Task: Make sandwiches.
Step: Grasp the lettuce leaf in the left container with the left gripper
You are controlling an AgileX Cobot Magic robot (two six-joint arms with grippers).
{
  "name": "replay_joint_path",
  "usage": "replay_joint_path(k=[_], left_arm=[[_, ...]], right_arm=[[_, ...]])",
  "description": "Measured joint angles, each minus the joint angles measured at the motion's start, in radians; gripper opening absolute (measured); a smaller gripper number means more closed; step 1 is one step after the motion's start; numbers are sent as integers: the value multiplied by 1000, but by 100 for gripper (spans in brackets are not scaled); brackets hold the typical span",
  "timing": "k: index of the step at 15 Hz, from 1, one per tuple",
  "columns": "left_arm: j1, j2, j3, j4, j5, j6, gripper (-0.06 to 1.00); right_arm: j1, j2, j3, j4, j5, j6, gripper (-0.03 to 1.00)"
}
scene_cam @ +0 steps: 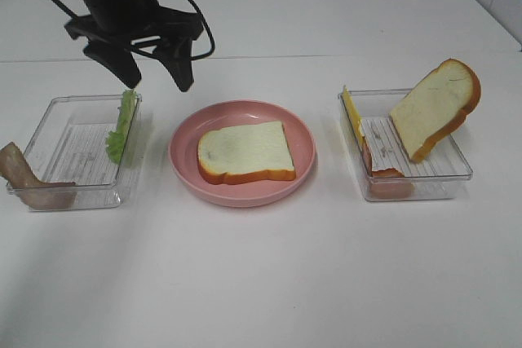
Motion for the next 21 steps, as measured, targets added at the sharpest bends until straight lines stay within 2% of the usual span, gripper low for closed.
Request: replay_joint_path(k=[1,2,5,7,9,11,14,21], left_arm=[[1,-60,0,100,1,-19,69],[7,-90,8,130,2,-21,69],[41,-202,118,180,2,-21,69],[100,-295,229,225,4,-21,69],[153,-325,274,245,16,-20,69],[159,-320,272,246,16,-3,69],[159,-263,220,204,17,8,69],[158,85,-26,118,15,1,69]], right_arm=[[0,0,0,0,0,0,96],[0,0,0,0,0,0,96],[0,0,0,0,0,0,96],[0,0,0,0,0,0,96],[0,0,0,0,0,0,96],[0,0,0,0,0,0,96],[0,0,0,0,0,0,96],[0,0,0,0,0,0,96]])
